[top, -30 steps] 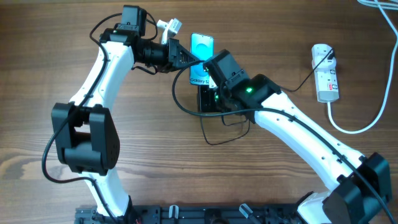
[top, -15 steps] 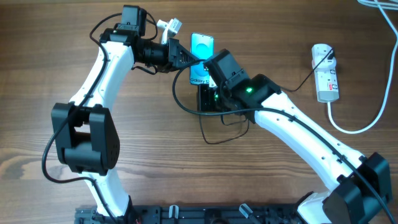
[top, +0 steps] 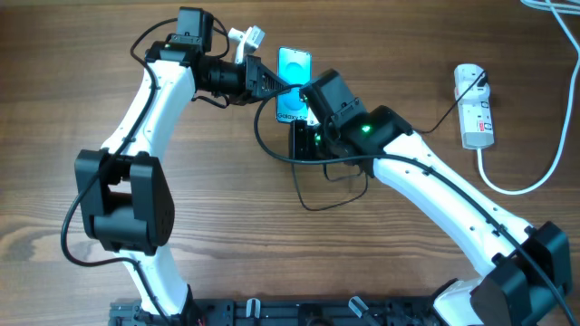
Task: Plug charger to phone and switch on socket
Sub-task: 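Align the USB-C plug under the phone and push it up into the port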
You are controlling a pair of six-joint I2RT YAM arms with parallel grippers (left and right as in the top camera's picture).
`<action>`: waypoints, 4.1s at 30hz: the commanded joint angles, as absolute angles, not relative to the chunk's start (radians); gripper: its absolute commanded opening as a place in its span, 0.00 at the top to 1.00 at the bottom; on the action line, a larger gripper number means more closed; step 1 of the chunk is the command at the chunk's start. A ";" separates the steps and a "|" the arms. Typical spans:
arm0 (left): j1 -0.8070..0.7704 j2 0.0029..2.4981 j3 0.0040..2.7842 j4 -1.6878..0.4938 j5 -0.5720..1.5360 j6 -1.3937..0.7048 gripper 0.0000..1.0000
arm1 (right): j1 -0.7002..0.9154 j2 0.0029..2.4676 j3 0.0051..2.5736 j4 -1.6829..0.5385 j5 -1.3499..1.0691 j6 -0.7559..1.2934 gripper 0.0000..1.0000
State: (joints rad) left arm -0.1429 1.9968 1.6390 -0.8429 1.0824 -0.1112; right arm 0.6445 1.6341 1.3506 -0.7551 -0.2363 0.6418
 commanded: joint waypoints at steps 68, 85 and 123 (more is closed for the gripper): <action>-0.135 1.958 1.644 -0.828 1.144 -0.120 0.96 | 0.642 1.625 1.374 -0.744 -0.241 0.605 0.95; -0.135 1.958 1.644 -0.827 1.144 -0.120 0.96 | 0.642 1.625 1.374 -0.741 -0.215 0.606 0.96; -0.134 1.958 1.644 -0.822 1.177 -0.120 0.96 | 0.640 1.625 1.374 -0.744 -0.189 0.628 0.96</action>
State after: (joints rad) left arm -0.1364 1.9968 1.6390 -0.8318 1.1248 -0.1173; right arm 0.6445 1.6341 1.3510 -0.7498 -0.2047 0.6243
